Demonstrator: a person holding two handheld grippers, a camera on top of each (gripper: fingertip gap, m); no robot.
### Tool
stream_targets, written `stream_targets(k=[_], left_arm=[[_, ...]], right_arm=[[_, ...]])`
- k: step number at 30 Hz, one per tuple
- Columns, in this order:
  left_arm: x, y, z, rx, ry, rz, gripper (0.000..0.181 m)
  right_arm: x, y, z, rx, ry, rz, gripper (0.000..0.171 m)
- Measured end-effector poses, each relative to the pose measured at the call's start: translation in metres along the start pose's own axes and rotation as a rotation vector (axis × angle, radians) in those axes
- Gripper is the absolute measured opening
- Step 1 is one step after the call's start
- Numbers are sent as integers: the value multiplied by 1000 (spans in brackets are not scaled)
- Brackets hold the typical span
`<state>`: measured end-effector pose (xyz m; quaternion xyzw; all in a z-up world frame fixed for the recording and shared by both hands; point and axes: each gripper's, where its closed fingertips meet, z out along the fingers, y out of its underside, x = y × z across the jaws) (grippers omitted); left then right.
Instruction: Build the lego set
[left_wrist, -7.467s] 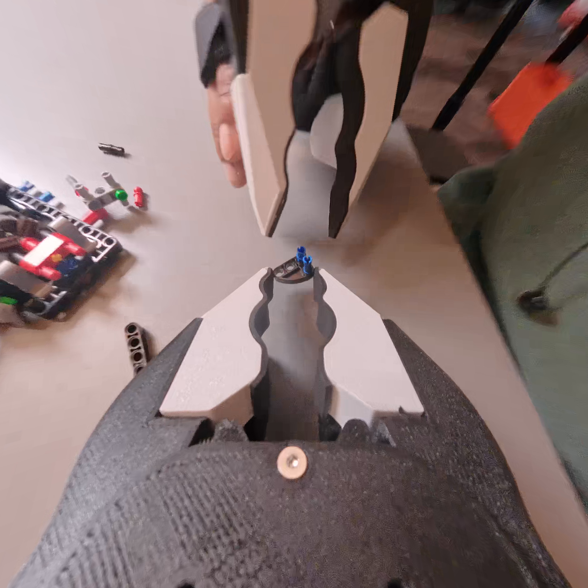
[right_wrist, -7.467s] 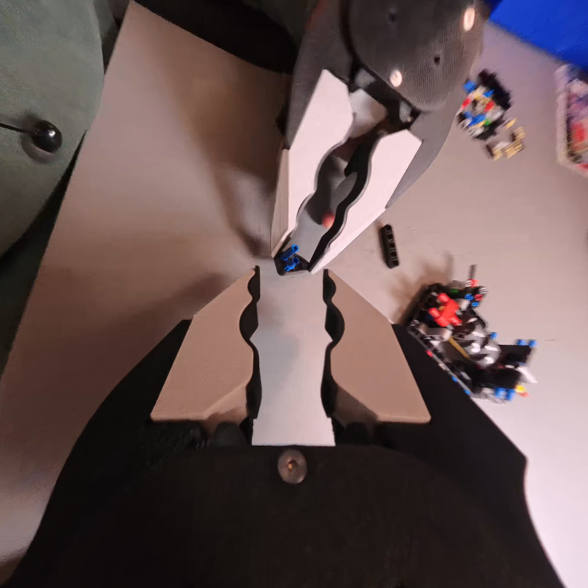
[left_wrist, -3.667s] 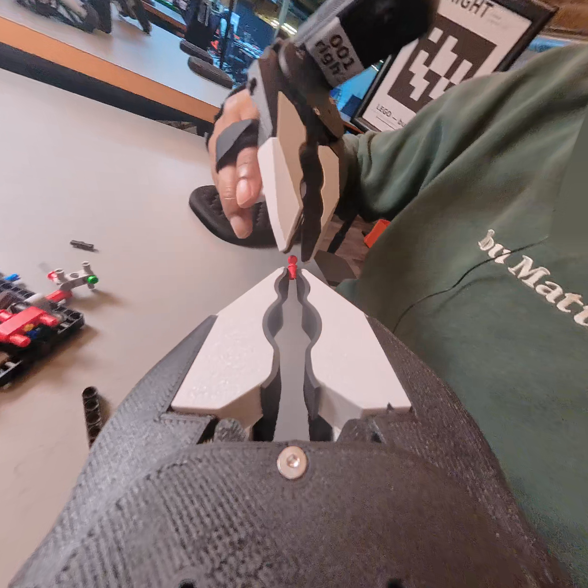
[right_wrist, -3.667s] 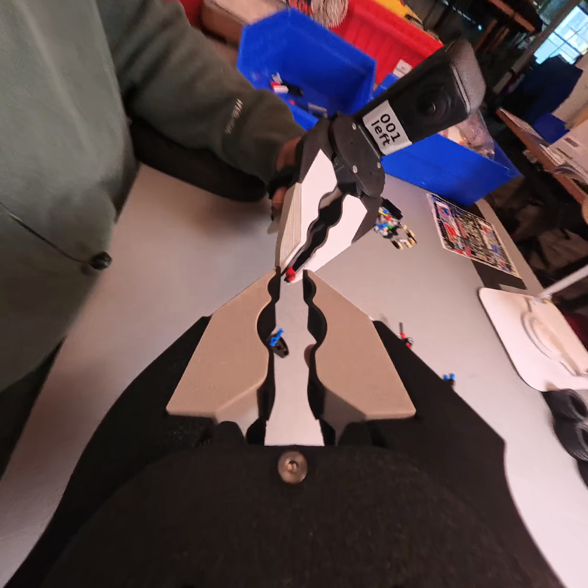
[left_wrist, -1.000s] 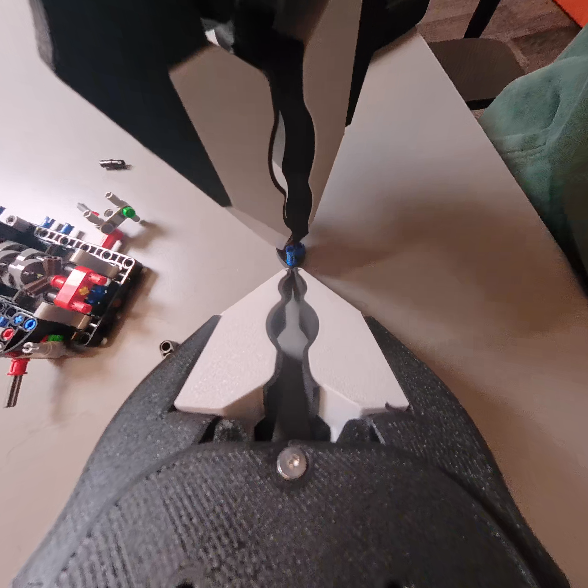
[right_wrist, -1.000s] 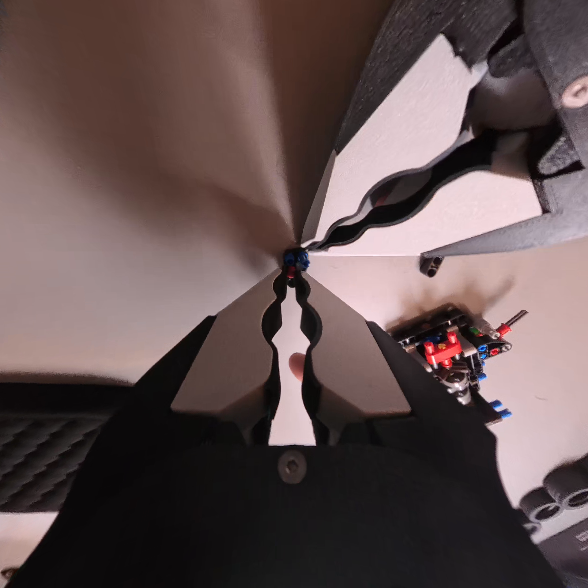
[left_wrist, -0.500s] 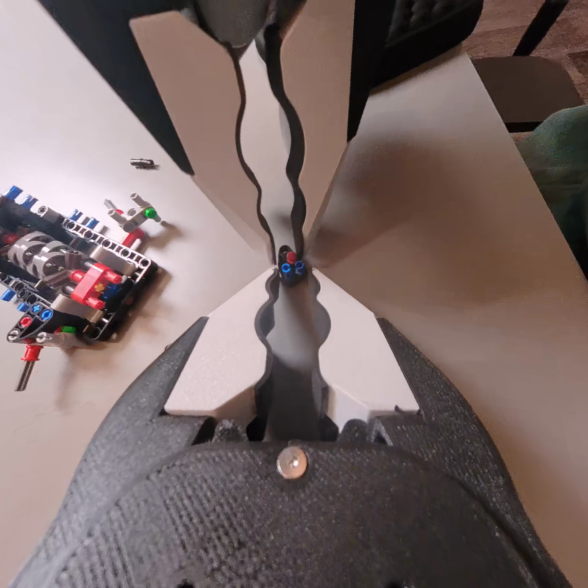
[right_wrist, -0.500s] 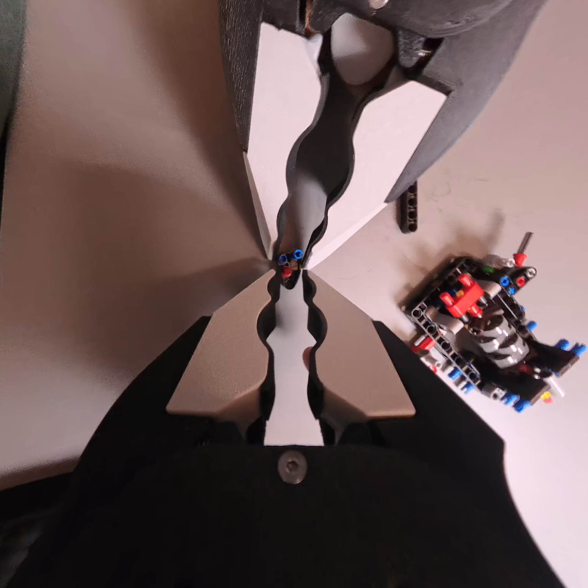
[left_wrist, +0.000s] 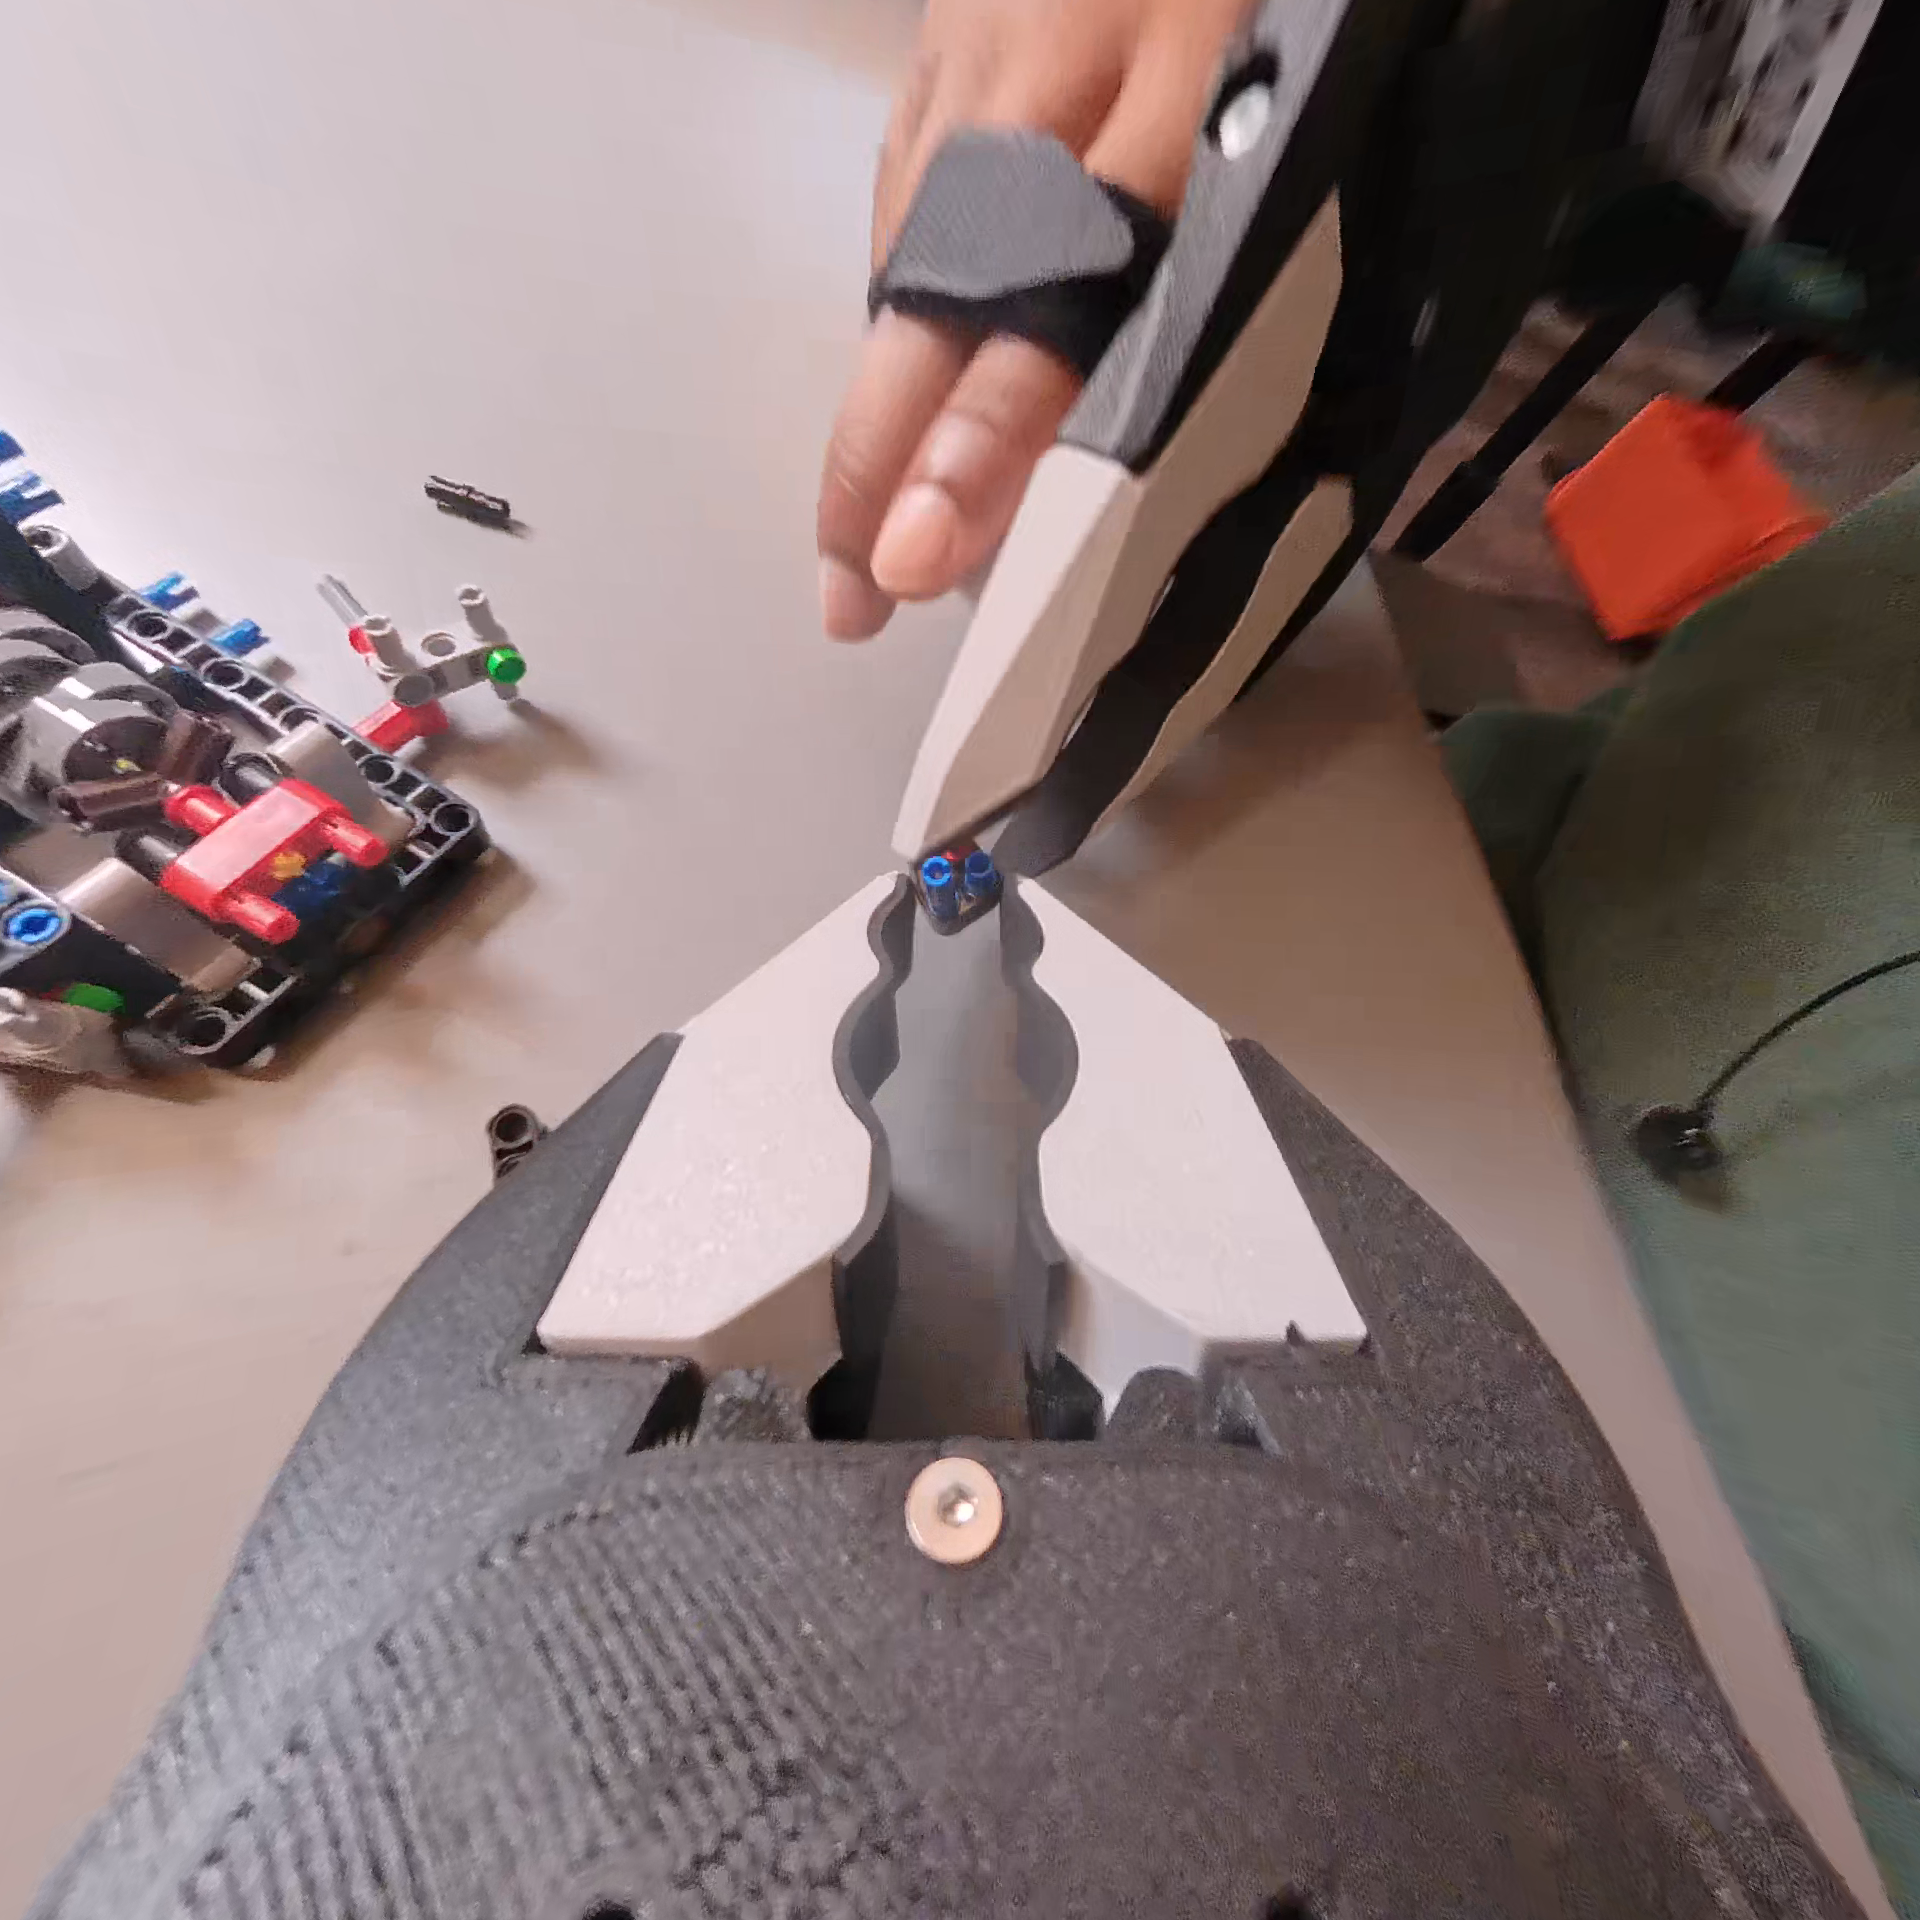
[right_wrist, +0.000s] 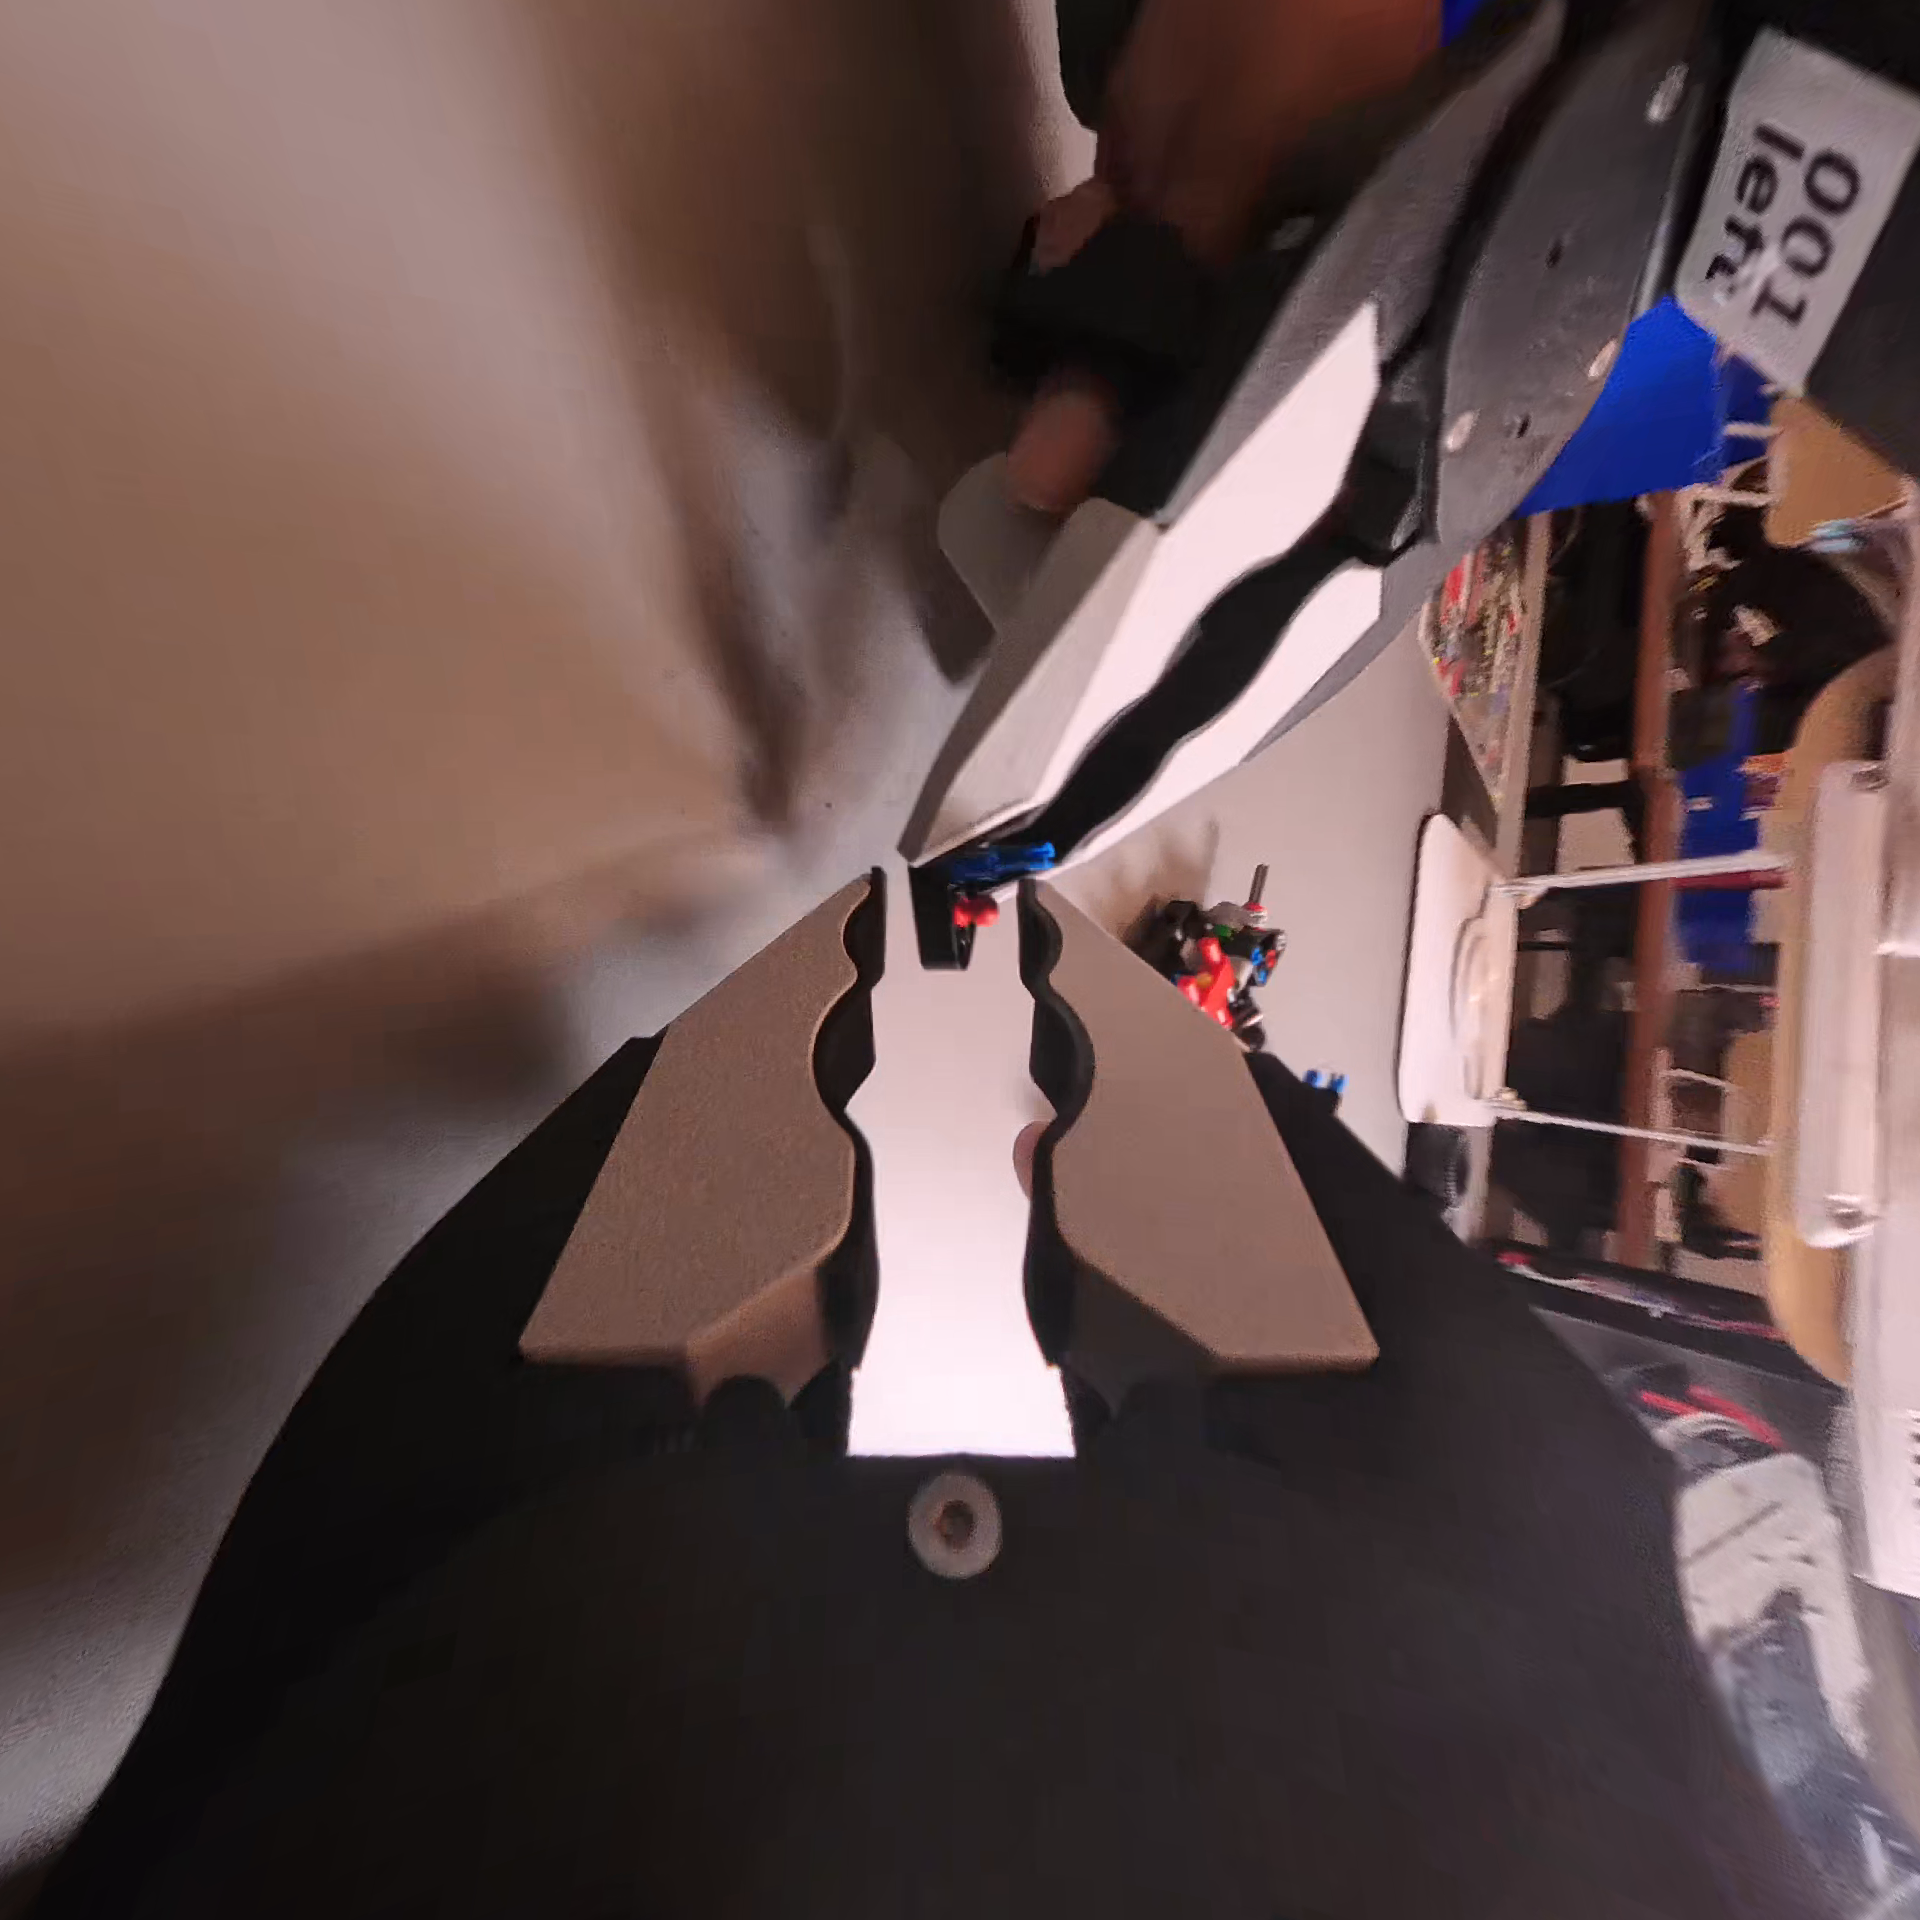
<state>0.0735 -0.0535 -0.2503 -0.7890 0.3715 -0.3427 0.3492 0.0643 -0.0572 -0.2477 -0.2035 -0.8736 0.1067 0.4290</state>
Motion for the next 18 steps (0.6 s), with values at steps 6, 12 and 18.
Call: stream_targets(k=[6, 12, 18], left_arm=[[6, -9, -8, 75, 85, -117, 14], [19, -26, -25, 199, 176, -114, 20], [43, -52, -45, 383, 398, -135, 41]], right_arm=[[8, -6, -2, 35, 41, 16, 13], [26, -25, -20, 196, 148, 39, 13], [39, -52, -40, 358, 220, -43, 13]])
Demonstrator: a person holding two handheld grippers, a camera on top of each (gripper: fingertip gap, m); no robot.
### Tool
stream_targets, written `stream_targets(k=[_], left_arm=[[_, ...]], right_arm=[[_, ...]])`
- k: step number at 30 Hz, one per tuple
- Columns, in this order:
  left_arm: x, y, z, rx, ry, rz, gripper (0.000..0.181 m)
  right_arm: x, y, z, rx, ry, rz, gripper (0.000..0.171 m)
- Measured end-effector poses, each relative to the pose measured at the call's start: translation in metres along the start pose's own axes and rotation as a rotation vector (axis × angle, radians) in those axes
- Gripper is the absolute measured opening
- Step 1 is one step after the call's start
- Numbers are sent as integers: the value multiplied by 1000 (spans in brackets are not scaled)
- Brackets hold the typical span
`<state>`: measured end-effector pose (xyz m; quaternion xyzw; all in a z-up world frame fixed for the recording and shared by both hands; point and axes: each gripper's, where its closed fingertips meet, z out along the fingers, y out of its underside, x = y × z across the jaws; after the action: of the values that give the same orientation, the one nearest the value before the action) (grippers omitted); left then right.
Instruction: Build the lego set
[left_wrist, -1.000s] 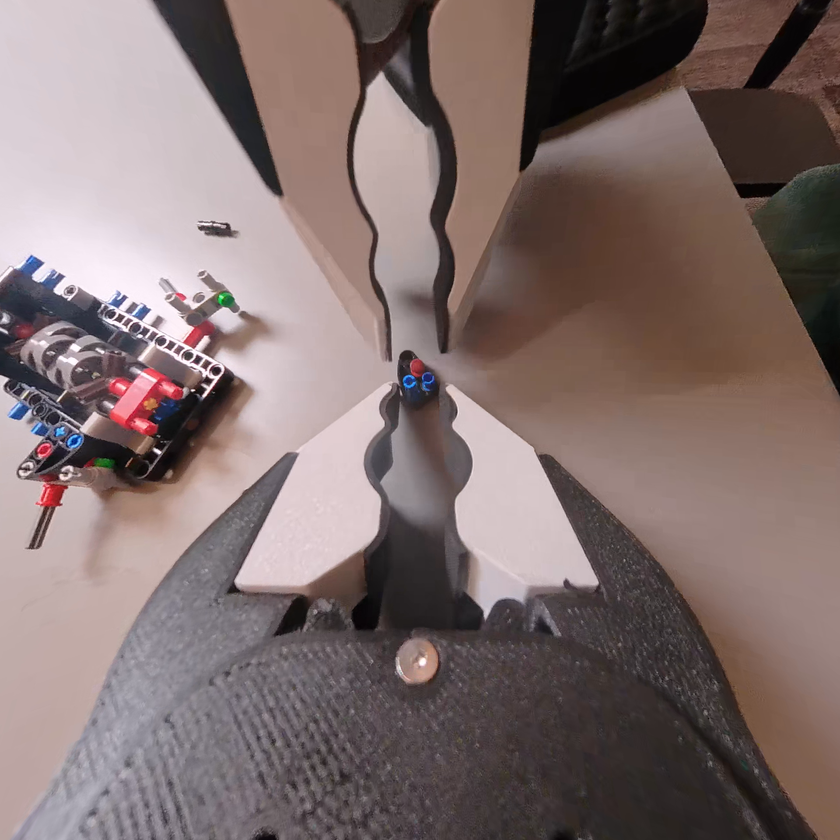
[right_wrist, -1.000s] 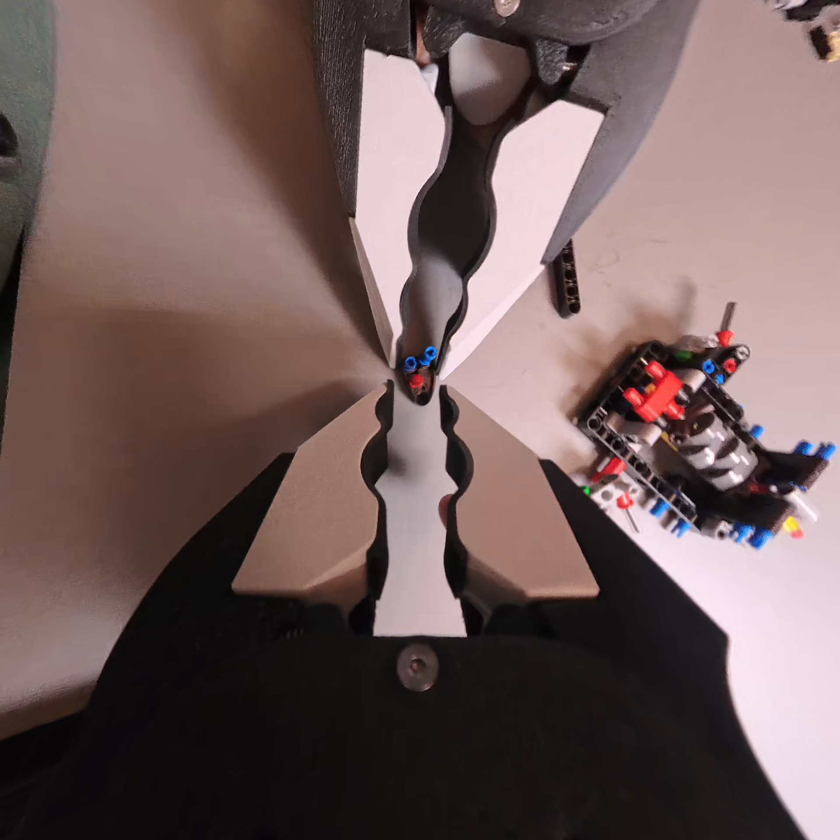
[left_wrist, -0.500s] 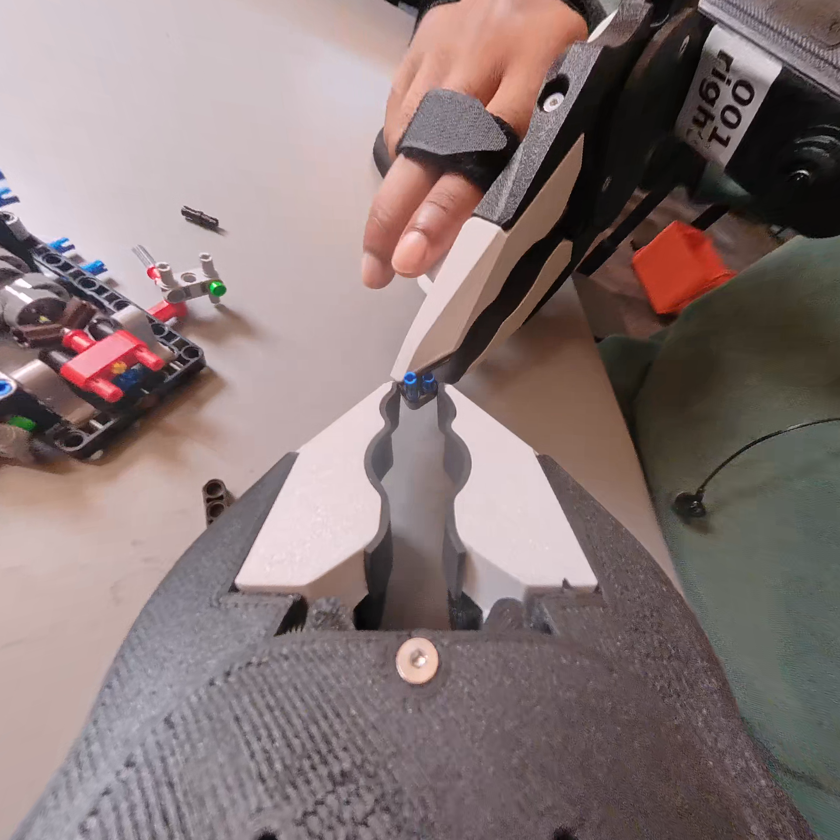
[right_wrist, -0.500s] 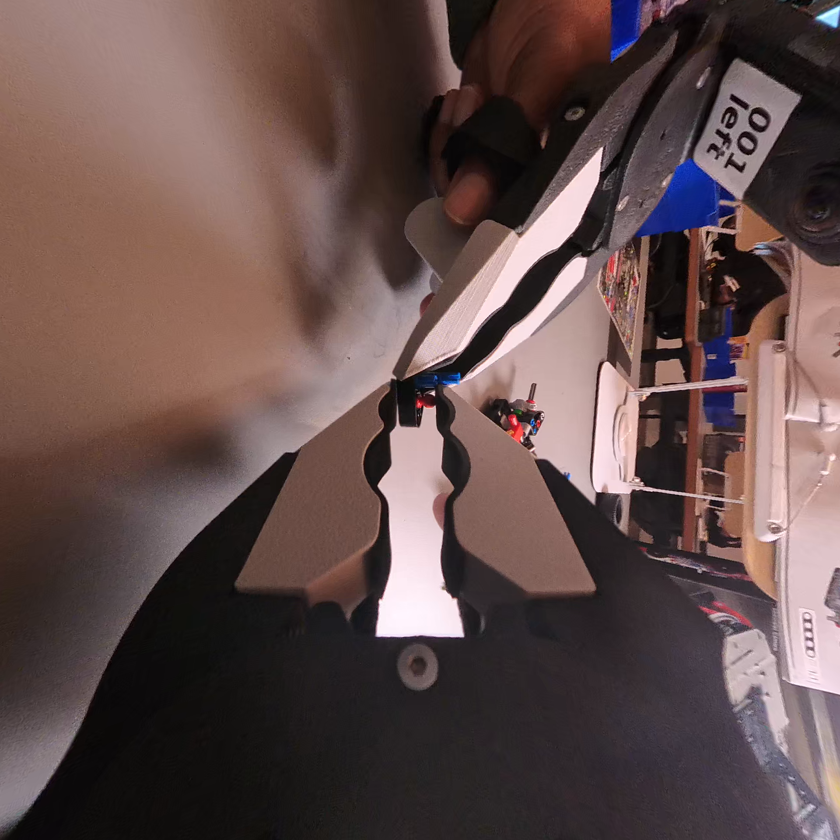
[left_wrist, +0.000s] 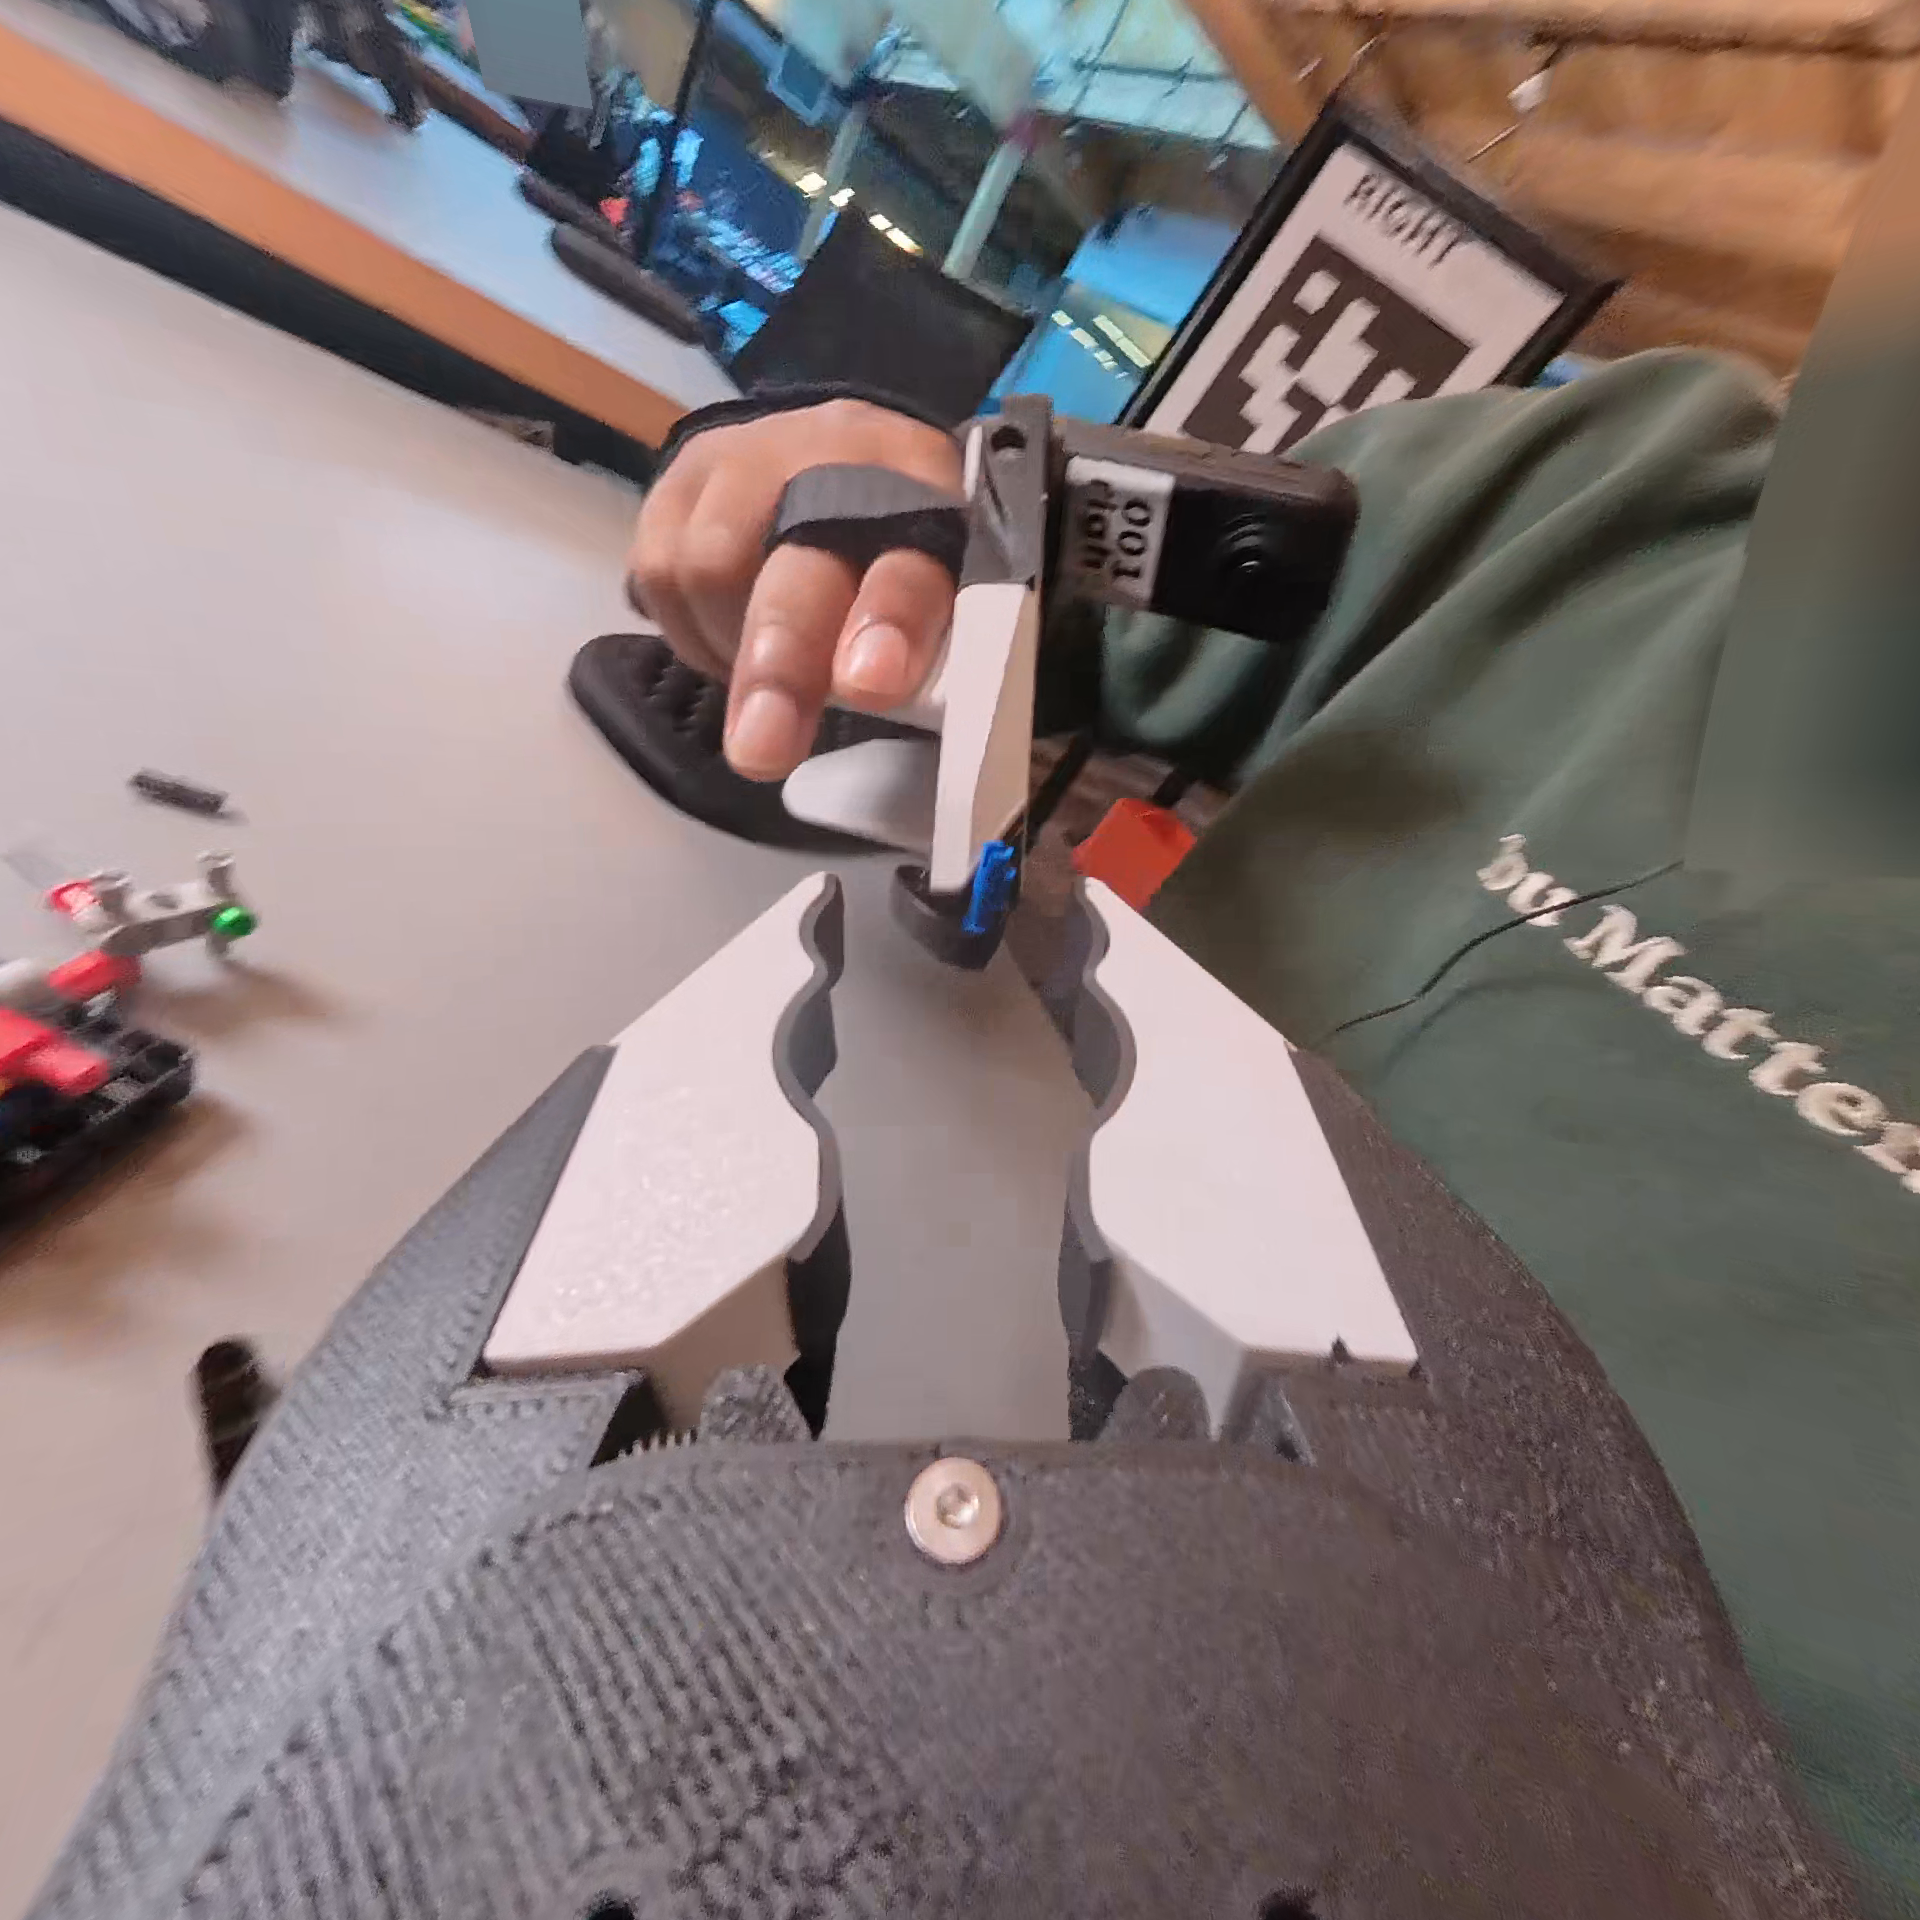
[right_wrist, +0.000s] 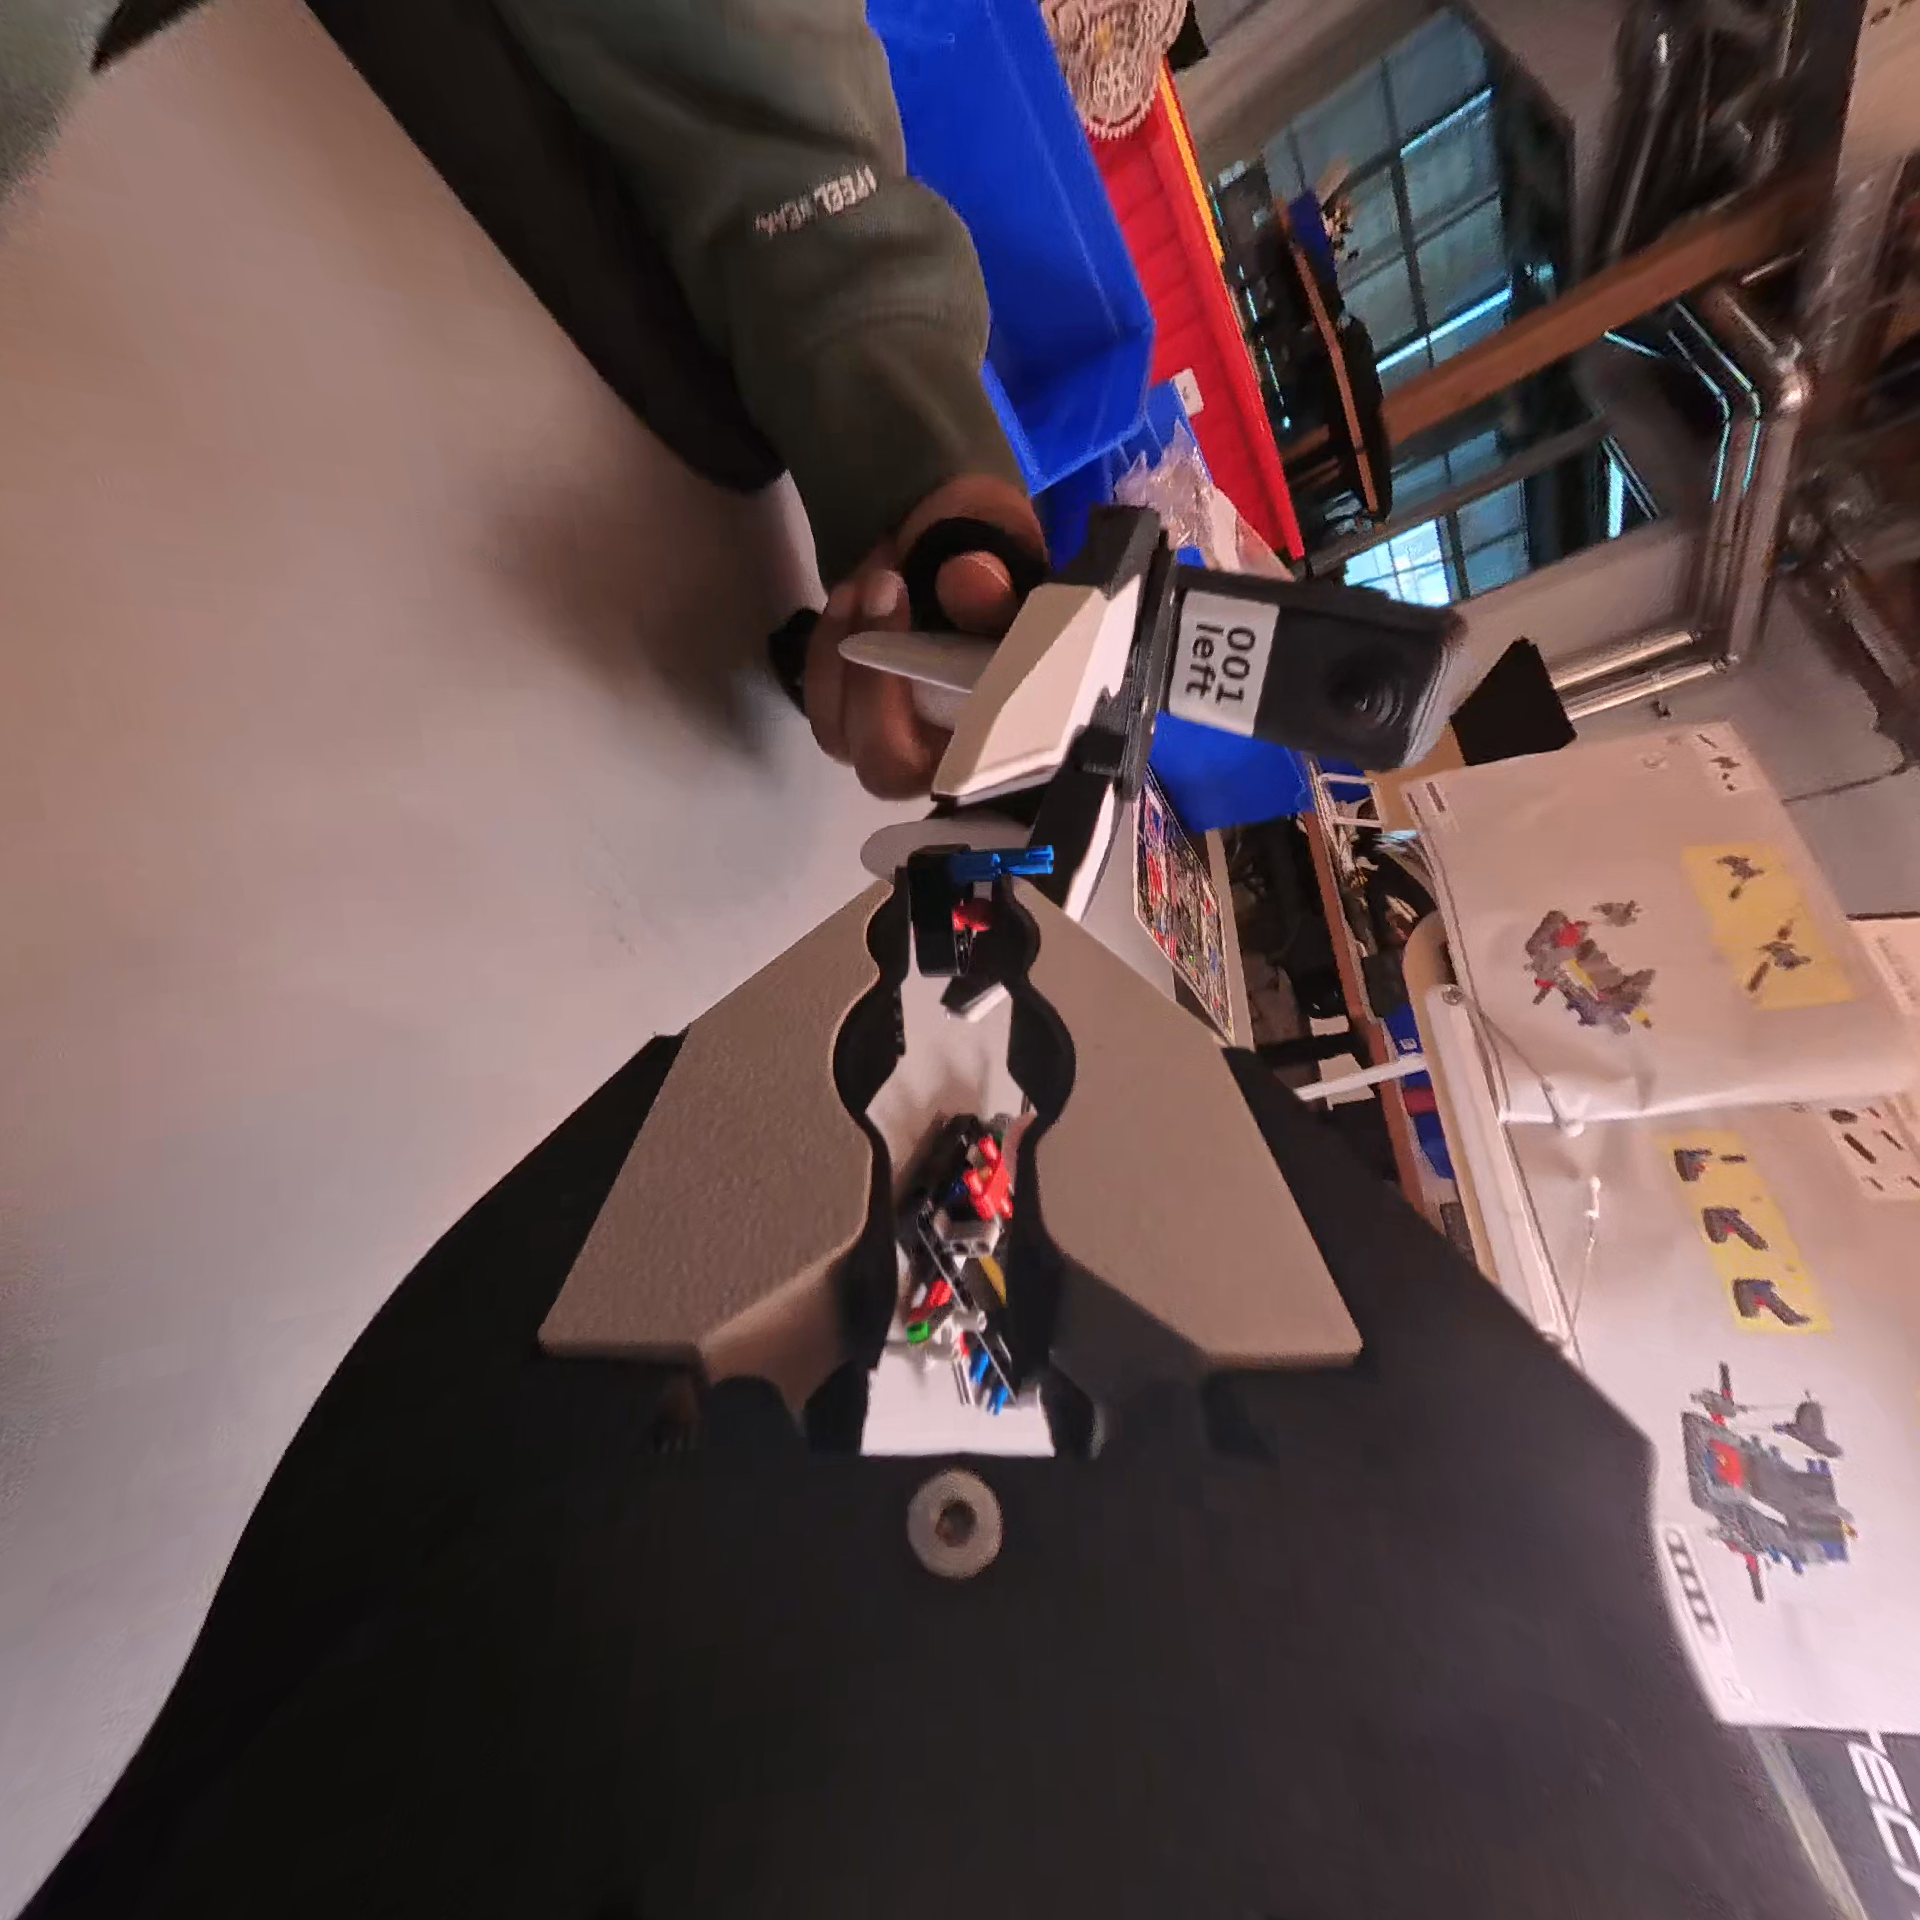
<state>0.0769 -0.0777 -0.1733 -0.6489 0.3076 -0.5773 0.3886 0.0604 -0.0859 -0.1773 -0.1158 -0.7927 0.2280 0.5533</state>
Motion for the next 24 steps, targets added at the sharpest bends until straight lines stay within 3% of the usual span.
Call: stream_targets(k=[5, 9, 14, 19, 24], left_arm=[[4, -7, 3, 22, 19, 8, 21], [-15, -13, -6, 43, -160, 53, 21], [-45, -1, -12, -118, -524, 277, 21], [-61, 8, -13, -278, -721, 414, 21], [-74, 24, -21, -454, -836, 531, 21]], right_arm=[[12, -1, 1, 28, 11, 63, 17], [24, 21, -4, -14, 63, 204, 26], [25, 32, -10, -61, 165, 229, 31], [7, 41, 1, -155, 168, 126, 30], [7, 43, -2, -112, 60, 403, 14]])
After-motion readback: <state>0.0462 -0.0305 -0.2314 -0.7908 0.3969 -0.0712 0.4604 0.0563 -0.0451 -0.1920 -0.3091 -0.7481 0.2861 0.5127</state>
